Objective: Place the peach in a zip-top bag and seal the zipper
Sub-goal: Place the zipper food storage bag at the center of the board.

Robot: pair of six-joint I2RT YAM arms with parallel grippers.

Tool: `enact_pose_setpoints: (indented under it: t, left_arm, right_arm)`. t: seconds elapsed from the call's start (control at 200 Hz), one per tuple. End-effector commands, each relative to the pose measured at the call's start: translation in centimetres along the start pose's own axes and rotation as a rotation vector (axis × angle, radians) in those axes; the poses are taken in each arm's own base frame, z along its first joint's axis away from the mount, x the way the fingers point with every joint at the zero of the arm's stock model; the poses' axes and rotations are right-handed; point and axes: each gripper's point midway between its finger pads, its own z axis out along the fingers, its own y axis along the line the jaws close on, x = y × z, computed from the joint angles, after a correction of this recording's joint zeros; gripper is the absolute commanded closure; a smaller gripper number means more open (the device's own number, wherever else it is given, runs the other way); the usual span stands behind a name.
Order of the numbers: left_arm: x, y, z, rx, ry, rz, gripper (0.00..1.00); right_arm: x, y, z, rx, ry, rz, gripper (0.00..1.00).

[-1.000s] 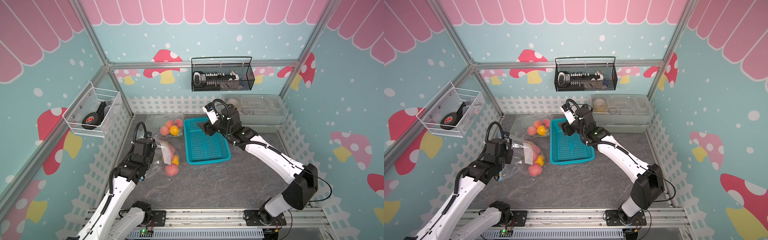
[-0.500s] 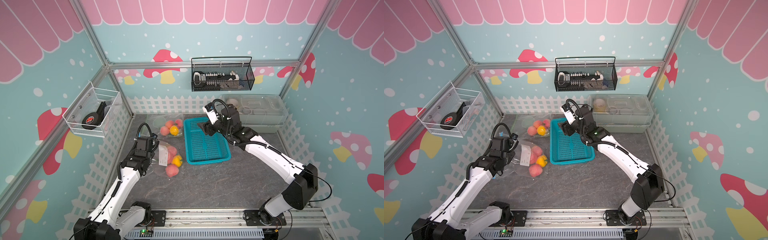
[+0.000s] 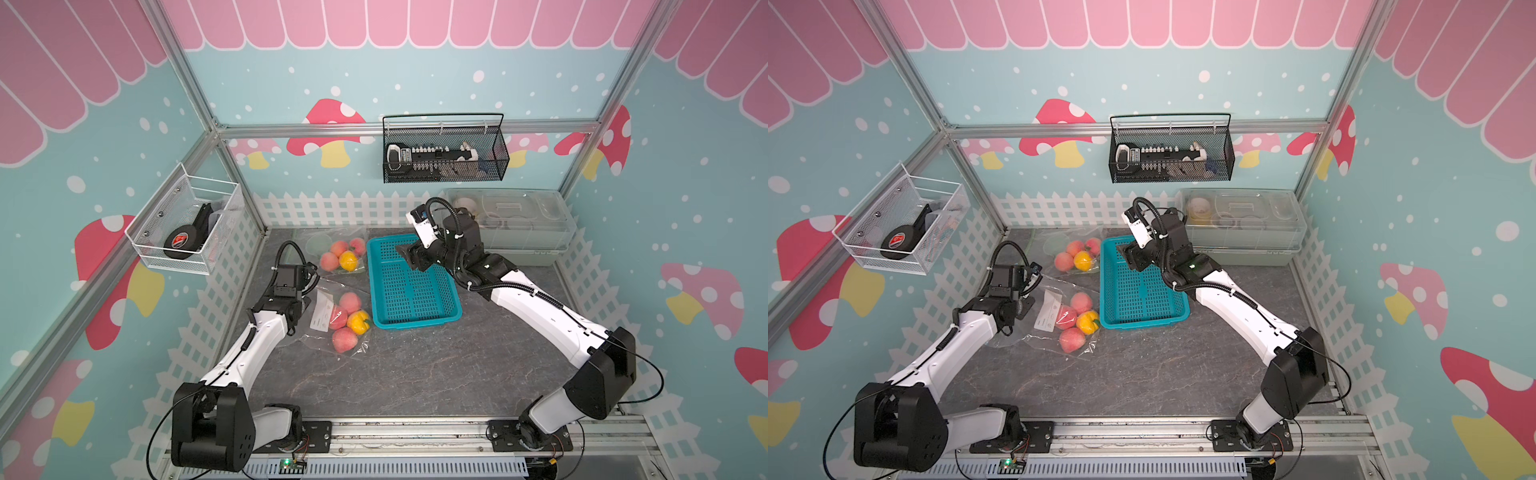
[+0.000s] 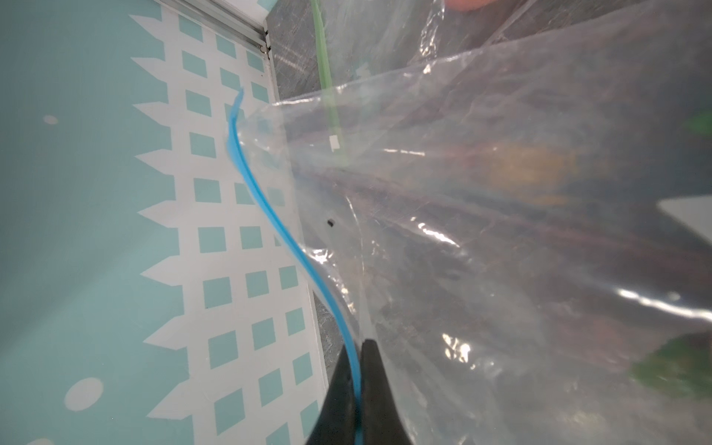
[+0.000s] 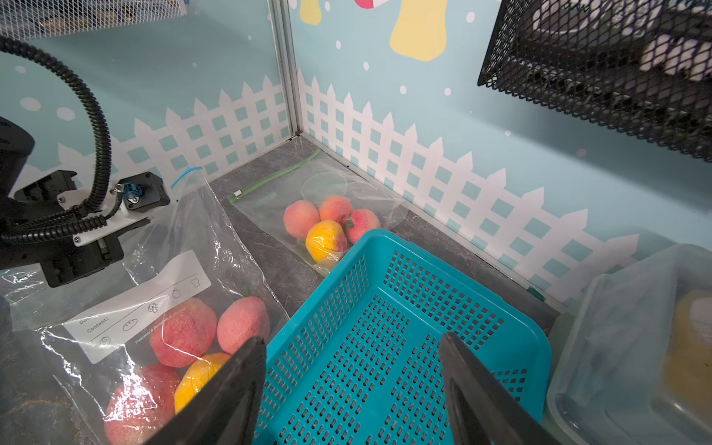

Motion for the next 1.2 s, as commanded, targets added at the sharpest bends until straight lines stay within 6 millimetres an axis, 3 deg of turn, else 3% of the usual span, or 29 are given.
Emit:
enact_pose_setpoints:
  t: [0.0,0.335,0.625,0.71,0.801,0.861,0.941,1.031,1.196]
  left_arm:
    - [-1.3,1.4,0.1,-0.015,-0.048,-0.062,1.0]
    - [-0.1,2.3,1.8,-0.042,0.015,-0.159,1.0]
    - [0.6,1.8,2.4,-0.012,0.055,-0.169,1.0]
    - [0.5,1.9,2.3,-0.009,0.049,-0.178,0.76]
    - [0.1,2.6,1.7,-0.022,0.031,-0.199,0.42]
    - [-0.1,2.9,1.3,-0.025,0.01,-0.213,0.28]
    - [-0.8,3.6,0.2,-0.033,-0.038,-0.246,0.2]
    - [-2.1,4.4,-1.6,-0.024,-0.127,-0.329,0.17]
    - [-5.4,5.1,-6.5,0.1,-0.354,-0.516,0.13]
  right_arm:
    - [-1.3,-0.3,-1.0,0.01,-0.035,-0.008,0.27]
    - [-1.2,-0.3,-1.0,0.008,-0.032,-0.005,0.27]
    - [-1.1,-0.5,-0.8,0.014,-0.028,-0.005,0.27]
    - [-1.2,-0.6,-0.9,0.015,-0.031,-0.005,0.27]
    - [-1.1,-0.6,-1.0,0.02,-0.03,-0.006,0.27]
    - [-1.0,-0.8,-1.0,0.027,-0.027,-0.006,0.27]
    - [-0.6,-1.0,-1.0,0.042,-0.021,-0.003,0.27]
    - [-0.1,-1.6,-1.1,0.075,-0.021,0.0,0.27]
    - [1.3,-3.6,-2.0,0.204,-0.023,0.005,0.27]
